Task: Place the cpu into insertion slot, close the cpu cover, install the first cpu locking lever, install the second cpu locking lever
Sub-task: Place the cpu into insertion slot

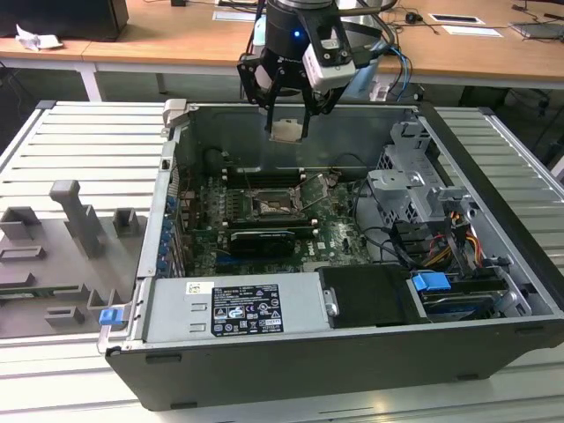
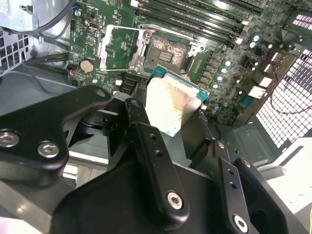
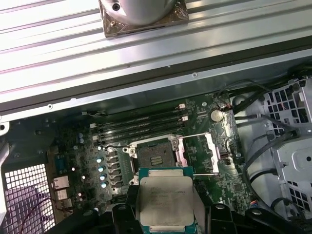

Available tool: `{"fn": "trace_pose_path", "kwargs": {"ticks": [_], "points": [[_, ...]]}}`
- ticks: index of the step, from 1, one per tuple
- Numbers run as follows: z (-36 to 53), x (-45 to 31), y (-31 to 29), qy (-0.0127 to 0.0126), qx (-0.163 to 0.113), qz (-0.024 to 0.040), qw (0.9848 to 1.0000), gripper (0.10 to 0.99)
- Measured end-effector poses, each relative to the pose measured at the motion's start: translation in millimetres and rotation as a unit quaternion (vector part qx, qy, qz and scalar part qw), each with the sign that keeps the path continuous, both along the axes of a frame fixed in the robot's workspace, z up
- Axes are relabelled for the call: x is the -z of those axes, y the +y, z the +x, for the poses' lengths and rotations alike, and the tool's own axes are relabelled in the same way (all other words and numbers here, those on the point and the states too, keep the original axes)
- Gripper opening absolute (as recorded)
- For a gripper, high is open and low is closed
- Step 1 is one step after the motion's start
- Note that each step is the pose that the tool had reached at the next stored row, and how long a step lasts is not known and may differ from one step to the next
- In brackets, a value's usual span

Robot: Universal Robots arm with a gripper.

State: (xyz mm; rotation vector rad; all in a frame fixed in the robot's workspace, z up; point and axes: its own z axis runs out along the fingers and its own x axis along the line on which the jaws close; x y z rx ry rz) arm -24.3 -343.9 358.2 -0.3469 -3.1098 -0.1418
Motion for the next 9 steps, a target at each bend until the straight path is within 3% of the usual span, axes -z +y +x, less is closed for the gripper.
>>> {"fn": "trace_pose_path", "kwargs": {"ticks": [9], "points": [[0.0,2.1,0.0,0.0,0.026,0.0001,0.9997,0.529]]}}
